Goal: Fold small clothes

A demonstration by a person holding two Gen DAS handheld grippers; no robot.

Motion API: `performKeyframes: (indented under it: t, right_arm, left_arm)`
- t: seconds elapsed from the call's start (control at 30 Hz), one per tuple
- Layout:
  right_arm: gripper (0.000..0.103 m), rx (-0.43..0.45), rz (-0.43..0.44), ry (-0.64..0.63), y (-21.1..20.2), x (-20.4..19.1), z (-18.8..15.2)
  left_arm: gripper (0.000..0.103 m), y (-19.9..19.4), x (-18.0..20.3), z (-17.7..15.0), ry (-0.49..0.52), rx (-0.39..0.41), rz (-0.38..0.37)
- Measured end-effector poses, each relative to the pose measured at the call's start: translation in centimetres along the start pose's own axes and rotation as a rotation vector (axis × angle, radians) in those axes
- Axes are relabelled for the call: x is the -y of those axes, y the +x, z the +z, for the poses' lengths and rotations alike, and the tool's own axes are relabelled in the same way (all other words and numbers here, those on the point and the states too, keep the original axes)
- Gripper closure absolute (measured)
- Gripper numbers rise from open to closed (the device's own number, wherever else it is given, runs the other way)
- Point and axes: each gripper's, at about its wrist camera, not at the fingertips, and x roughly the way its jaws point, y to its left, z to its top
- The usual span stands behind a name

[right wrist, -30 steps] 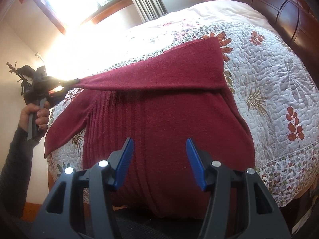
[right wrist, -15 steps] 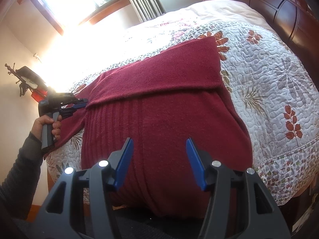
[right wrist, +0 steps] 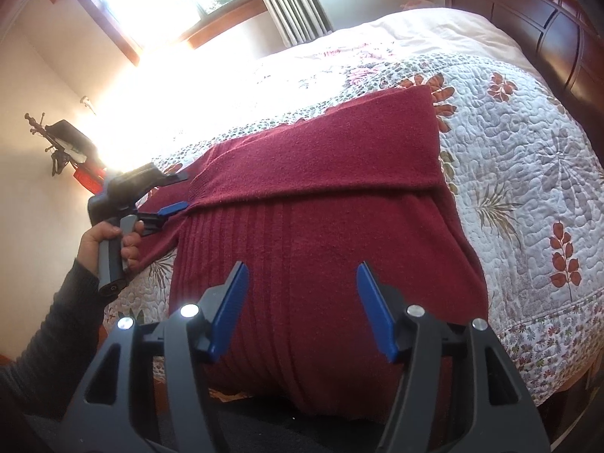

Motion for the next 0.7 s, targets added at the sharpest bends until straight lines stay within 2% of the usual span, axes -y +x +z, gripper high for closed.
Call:
performKeyframes:
  t: [0.07, 0.17, 0.27, 0.37, 0.47, 0.53, 0.6, 0.7]
  right_arm:
    - [0.043, -0.006, 0.016, 0.012, 0.1, 0.4, 0.2]
    - [0.042, -0.017, 0.039, 0.007, 0.7, 0.3, 0.6]
    - [0.041, -0.042, 0.064, -0.016, 1.7, -0.4, 1.0]
    - [0.04, -0.062, 0.086, -0.063, 2.5, -2.0, 1.3]
    - [0.039, -0.074, 0.111, -0.111, 2.9, -3.8, 1.4]
    - [0.039, -0.078, 0.122, -0.14, 3.0, -4.8, 1.4]
    - [0.039, -0.082, 0.126, -0.162, 3.0, -5.5, 1.4]
    - [0.038, -0.077, 0.124, -0.171, 2.6, -5.9, 1.4]
  left_arm:
    - [0.028, -4.2, -2.0, -0.4, -0.046, 0.098, -0.039]
    - [0.018, -11.4, -7.3, -2.2, -0.191, 0.272, -0.069]
    - [0.012, -18.9, -14.0, -5.2, -0.359, 0.473, -0.041]
    - [0.011, -25.2, -20.4, -8.3, -0.514, 0.644, -0.012]
    - [0.011, -28.4, -25.8, -9.5, -0.631, 0.705, 0.009]
    - [0.011, -28.8, -28.3, -9.0, -0.695, 0.693, 0.029]
    - [0.011, -28.4, -29.9, -8.0, -0.716, 0.676, 0.004]
    - [0.012, -27.1, -30.2, -6.6, -0.718, 0.668, 0.056]
